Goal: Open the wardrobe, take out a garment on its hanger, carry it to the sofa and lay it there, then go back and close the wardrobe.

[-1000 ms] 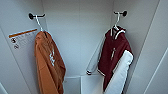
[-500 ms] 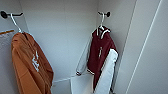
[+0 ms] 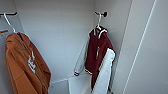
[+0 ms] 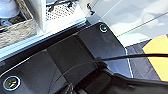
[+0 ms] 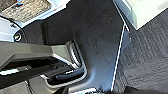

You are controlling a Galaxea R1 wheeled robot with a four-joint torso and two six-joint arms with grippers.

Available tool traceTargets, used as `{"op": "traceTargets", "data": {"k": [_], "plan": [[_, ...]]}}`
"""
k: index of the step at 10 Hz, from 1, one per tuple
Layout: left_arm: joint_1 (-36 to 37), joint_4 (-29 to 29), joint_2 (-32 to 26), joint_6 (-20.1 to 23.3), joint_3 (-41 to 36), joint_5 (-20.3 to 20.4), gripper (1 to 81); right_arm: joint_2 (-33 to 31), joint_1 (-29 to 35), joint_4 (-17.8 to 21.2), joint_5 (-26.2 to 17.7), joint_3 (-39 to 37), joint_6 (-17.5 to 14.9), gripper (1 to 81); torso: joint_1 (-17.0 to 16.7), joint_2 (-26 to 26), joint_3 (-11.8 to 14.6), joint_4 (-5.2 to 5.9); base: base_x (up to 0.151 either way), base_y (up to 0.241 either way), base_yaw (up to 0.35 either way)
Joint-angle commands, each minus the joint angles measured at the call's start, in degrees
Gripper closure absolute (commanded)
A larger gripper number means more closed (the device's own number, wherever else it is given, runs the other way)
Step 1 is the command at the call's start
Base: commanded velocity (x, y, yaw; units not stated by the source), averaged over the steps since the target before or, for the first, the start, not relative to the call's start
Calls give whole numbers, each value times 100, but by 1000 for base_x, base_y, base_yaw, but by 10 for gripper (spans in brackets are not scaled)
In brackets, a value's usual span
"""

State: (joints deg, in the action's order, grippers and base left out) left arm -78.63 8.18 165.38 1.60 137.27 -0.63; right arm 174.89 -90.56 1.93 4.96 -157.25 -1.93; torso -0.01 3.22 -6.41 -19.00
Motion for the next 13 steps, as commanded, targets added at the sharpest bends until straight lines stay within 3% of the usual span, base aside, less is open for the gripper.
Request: {"op": "traceTargets", "data": {"k": [1,3,4,6,8,13], "plan": [[1238,-36,-856,-45,-1255,-596,10,-21,218,27,-303,-7,-10,10,1,0,0,0,0,0,0],[1740,-246,-918,-54,-1263,-751,10,-30,227,27,-303,-15,-10,10,1,0,0,0,0,0,0],[1995,-326,-918,-45,-1263,-1044,10,-39,236,27,-303,-15,-10,10,1,0,0,0,0,0,0],[2372,-352,-910,-63,-1255,-1123,10,-48,227,19,-303,-24,-10,10,1,-2,0,0,0,0,0],[2777,-352,-962,-379,-1289,-1289,10,-57,227,27,-294,-42,-1,10,1,-2,-2,-2,0,0,0],[3498,-352,-1235,-705,-1835,-1589,10,-65,253,27,-294,-95,17,10,3,-4,-5,-2,0,0,0]]}}
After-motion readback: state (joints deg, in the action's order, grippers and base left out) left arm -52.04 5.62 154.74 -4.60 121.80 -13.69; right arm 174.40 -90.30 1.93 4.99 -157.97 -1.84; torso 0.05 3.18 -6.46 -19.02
